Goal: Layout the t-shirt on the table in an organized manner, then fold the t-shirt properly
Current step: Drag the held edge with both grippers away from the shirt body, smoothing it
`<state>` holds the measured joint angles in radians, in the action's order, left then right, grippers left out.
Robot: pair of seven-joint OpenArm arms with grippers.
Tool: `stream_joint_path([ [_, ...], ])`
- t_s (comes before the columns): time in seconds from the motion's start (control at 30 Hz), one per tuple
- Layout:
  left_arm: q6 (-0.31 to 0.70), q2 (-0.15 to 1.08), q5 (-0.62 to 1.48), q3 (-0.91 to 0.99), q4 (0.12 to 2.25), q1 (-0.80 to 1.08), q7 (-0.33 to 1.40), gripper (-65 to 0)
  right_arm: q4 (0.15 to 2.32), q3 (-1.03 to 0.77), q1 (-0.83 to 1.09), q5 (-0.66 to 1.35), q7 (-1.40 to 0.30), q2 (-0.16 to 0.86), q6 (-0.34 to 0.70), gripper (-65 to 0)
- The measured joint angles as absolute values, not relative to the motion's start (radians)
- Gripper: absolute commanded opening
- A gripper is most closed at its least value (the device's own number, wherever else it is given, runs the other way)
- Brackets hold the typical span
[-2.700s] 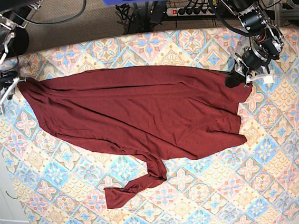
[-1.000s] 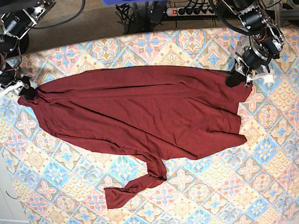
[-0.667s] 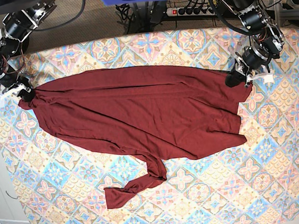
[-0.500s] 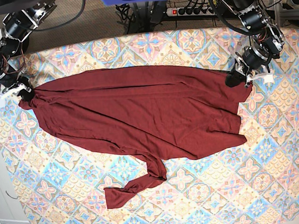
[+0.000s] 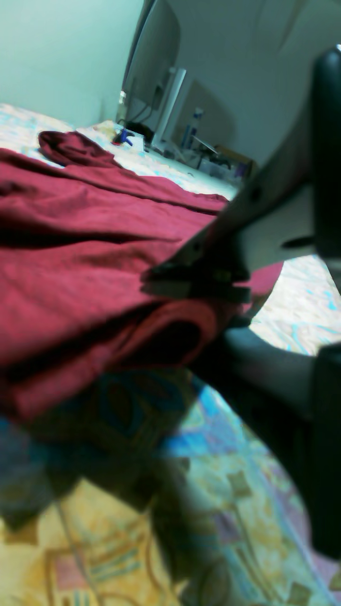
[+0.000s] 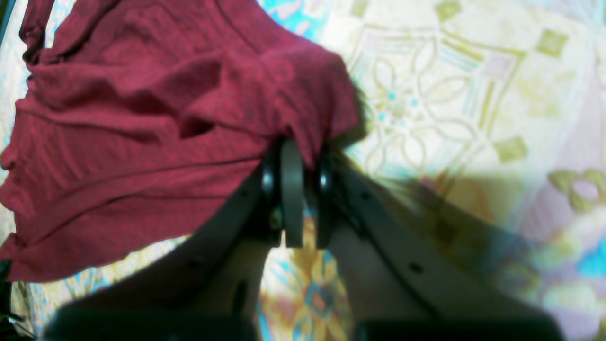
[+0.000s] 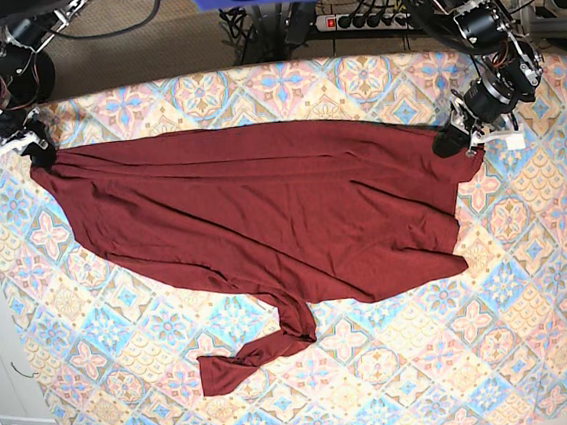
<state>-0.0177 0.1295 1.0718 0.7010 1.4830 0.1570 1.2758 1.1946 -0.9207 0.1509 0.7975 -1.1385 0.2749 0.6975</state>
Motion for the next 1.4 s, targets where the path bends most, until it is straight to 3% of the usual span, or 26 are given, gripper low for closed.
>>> stream_joint_path([
  [0.23, -0.017, 0.129, 1.073, 0.700, 1.534, 0.212, 1.279, -65.0, 1.311, -0.919, 0.229, 0.788, -1.180, 0.274, 0.695, -62.8],
  [0.8, -0.010, 0.222, 1.221, 0.812, 1.541, 0.326, 1.299, -65.0, 1.328, -0.958, 0.301, 0.888, -1.218, 0.269, 0.702, -62.8],
  [1.4, -0.017, 0.183, 1.153, 0.820, 1.540, 0.329, 1.291, -65.0, 1.327, -0.957, 0.305, 0.876, -1.246, 0.269, 0.702, -60.4],
])
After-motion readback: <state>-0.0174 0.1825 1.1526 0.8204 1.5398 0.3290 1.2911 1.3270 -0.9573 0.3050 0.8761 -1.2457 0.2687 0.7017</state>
